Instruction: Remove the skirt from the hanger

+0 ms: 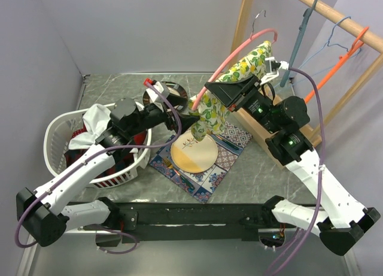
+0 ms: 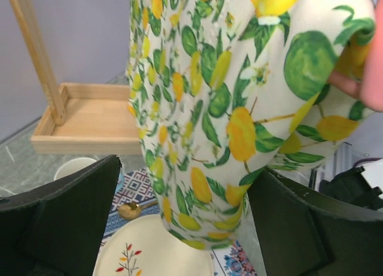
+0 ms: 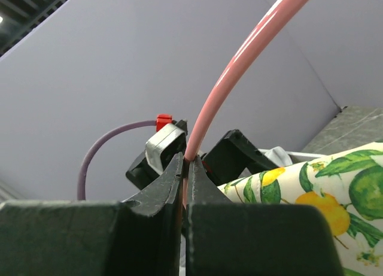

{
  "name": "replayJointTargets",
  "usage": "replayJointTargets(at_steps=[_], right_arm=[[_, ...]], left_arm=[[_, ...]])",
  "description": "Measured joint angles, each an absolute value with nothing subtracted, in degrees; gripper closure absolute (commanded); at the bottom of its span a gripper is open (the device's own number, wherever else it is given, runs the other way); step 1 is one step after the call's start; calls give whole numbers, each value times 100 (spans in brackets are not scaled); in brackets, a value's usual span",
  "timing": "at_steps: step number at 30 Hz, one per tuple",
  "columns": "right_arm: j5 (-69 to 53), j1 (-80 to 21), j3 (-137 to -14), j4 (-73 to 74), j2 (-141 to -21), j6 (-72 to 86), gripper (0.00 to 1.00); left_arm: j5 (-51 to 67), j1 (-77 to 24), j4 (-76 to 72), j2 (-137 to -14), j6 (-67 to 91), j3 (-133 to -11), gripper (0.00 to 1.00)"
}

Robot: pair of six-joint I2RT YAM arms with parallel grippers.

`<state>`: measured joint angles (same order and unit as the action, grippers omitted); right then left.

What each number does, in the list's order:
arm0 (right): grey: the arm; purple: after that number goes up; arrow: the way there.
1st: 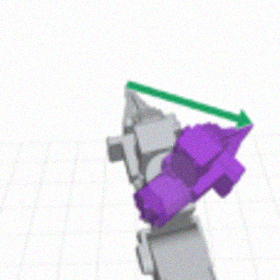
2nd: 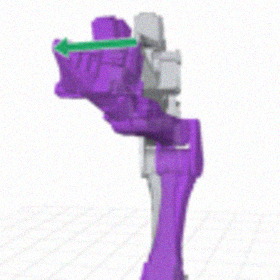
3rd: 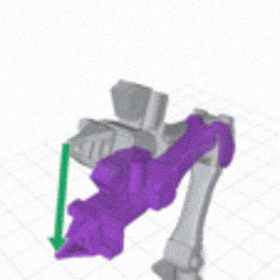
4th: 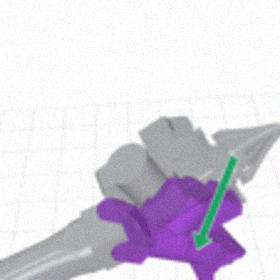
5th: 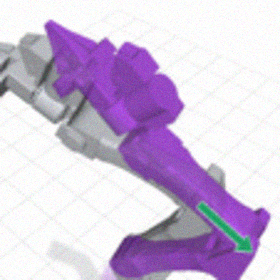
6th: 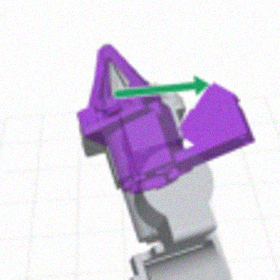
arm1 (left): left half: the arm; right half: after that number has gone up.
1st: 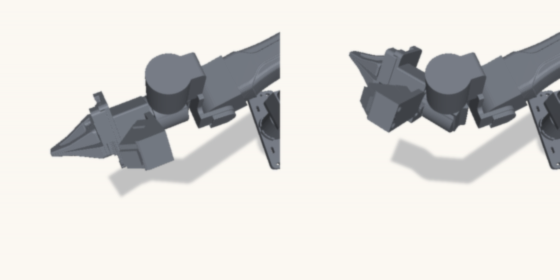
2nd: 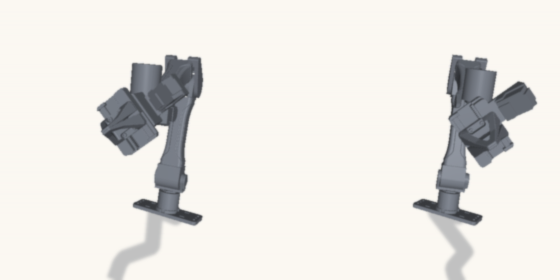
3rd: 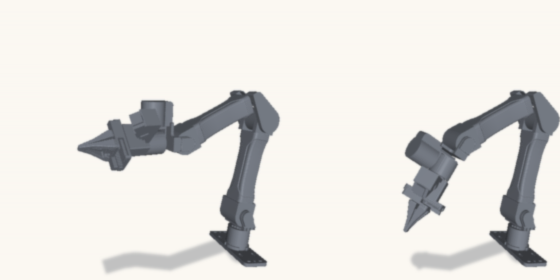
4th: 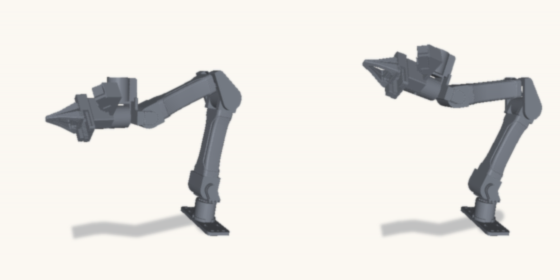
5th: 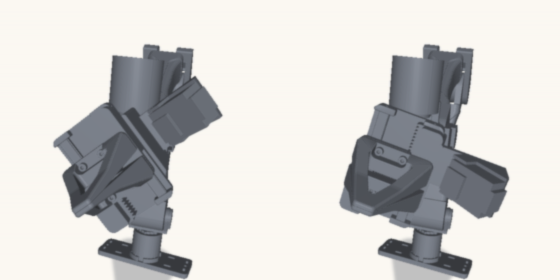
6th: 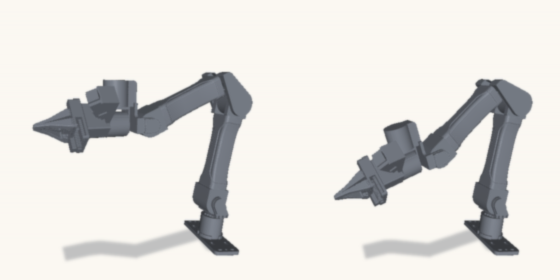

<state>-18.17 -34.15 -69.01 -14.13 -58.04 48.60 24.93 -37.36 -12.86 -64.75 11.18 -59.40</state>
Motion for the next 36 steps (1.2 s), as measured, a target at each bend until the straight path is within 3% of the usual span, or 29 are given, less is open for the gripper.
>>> replayJointTargets(at_steps=[1,2,4,5,6,7,36], right_arm=[[-1855,-3417,-6873,-1411,-5760,4873,100],[-1879,-3417,-6845,-1417,-5714,4890,100],[-1918,-3420,-6794,-1415,-5625,4925,100],[-1940,-3422,-6783,-1415,-5586,4943,100],[-1964,-3422,-6779,-1417,-5542,4952,100],[-1977,-3422,-6772,-1420,-5505,4965,100],[-1168,-3588,-6770,-1212,-5413,4254,100]], left_arm=[[2447,-3771,-1291,-6477,1074,-5940,22],[2414,-3804,-1319,-6471,1017,-5940,39],[2410,-3865,-1431,-6453,950,-5931,58],[2416,-3896,-1498,-6431,888,-5911,80],[2429,-3920,-1568,-6399,834,-5885,95],[2440,-3942,-1614,-6364,823,-5857,99],[346,-4086,-10,-4241,-204,-5203,99]])
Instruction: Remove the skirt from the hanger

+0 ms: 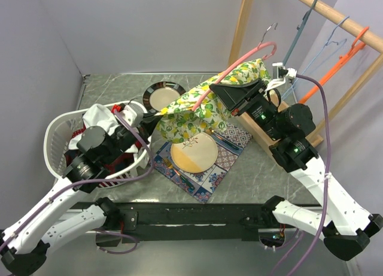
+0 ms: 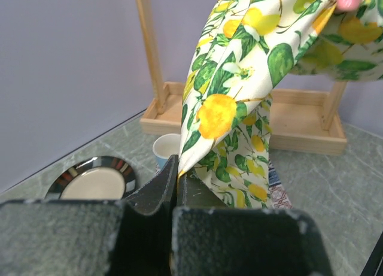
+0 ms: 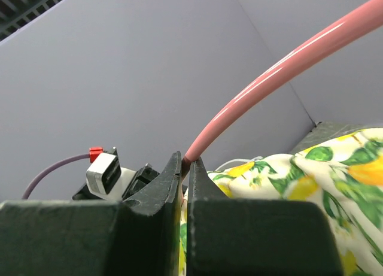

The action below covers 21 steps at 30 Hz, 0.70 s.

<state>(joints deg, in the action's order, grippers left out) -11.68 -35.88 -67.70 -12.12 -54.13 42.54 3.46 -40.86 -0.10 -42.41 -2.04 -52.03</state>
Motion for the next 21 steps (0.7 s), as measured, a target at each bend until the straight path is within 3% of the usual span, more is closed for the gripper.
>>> replayJointTargets(at_steps=[8,21], right_arm=[[-1179,-3614,-7013,-1151,-5481,4265,100],[-600,-3450,-7214,-1525,-5280,3795,100]], left_arm=[[-923,-4097,644,-3754,-543,-5352,99],[-4244,-4042,1194,-3802,-1433,-6643,99]])
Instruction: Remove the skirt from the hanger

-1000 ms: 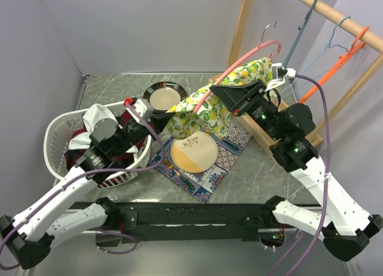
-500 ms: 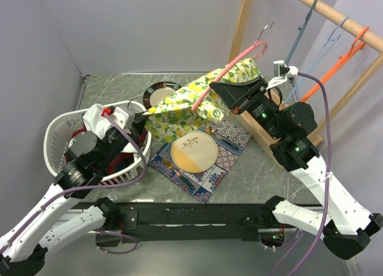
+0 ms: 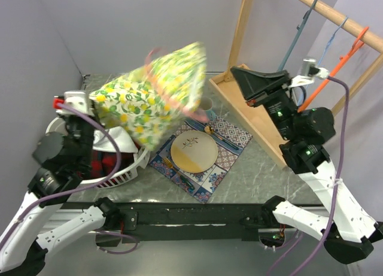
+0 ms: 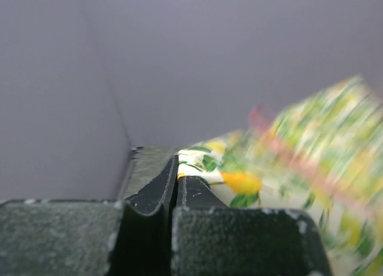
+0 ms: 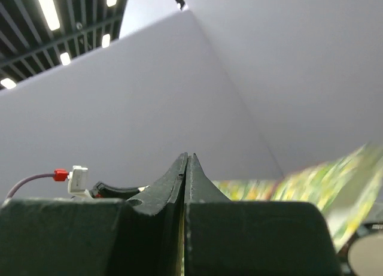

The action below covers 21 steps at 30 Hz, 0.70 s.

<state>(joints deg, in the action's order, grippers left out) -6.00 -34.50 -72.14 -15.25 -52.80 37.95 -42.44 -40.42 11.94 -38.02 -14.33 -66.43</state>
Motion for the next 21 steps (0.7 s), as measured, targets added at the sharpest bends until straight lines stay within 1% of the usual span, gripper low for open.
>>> replayJointTargets(at_steps=[4,9,10,11,12,14,15,17,18,20,21], right_arm=[[-506,-3446,-7247,-1712,-5164,3653,100],[-574,-3446,-7437,-1424,-5264,3498,100],[-620,-3446,-7518,-1282,-5328,3448,98],[-687,-3446,-7612,-1098,-5426,3361,93],[-751,-3446,-7717,-902,-5542,3273,82],[-926,-3446,-7878,-510,-5822,3022,70],[-985,-3450,-7898,-390,-5940,2967,59],[-1052,-3503,-7894,-117,-6241,2711,53],[-1057,-3564,-7865,-21,-6394,2552,48],[-1046,-3728,-7745,154,-6829,2163,43],[-1046,-3798,-7684,222,-6993,2014,37]], left_arm=[[-4748,-4032,1201,-3795,-1599,-6941,99],[-4810,-4016,1203,-3682,-1577,-6965,99],[-4812,-4016,1201,-3662,-1575,-6967,99],[-4807,-4016,1203,-3647,-1568,-6967,99],[-4799,-4016,1201,-3640,-1557,-6967,99],[-4783,-4016,1203,-3632,-1531,-6965,99],[-4775,-4016,1203,-3627,-1522,-6965,99],[-4755,-4016,1186,-3610,-1516,-6934,99],[-4746,-4016,1184,-3601,-1514,-6908,99],[-4744,-4016,1186,-3586,-1516,-6836,99],[-4744,-4016,1186,-3583,-1516,-6799,99]])
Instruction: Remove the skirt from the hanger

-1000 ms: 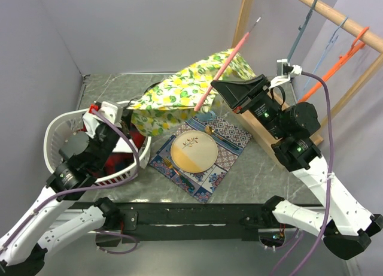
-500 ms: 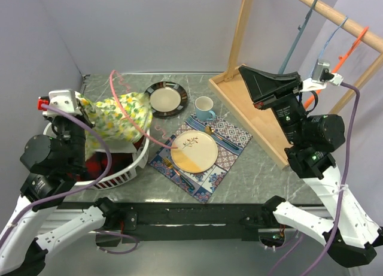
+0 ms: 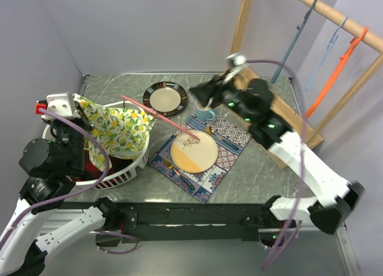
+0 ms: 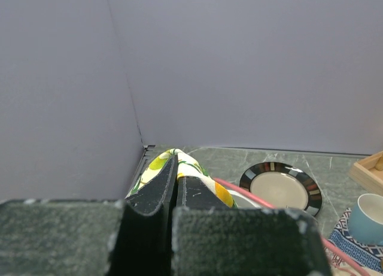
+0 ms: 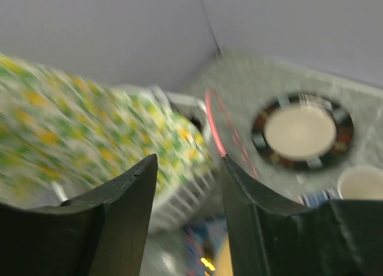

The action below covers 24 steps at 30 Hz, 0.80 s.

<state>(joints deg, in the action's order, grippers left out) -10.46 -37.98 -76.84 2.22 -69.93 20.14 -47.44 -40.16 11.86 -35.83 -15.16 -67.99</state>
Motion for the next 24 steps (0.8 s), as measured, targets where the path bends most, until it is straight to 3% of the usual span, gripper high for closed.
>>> replayJointTargets(at_steps=[3,12,24], right_arm=[[-1050,-4060,-7542,493,-7690,1216,30],[-1024,-4340,-7546,611,-9426,-683,23],[-1039,-4359,-7518,163,-10339,-1361,23]], left_arm=[[-4742,-4016,1188,-3583,-1516,-6696,99],[-4748,-4016,1140,-3583,-1535,-6486,99],[-4753,-4016,1007,-3535,-1584,-6261,99]])
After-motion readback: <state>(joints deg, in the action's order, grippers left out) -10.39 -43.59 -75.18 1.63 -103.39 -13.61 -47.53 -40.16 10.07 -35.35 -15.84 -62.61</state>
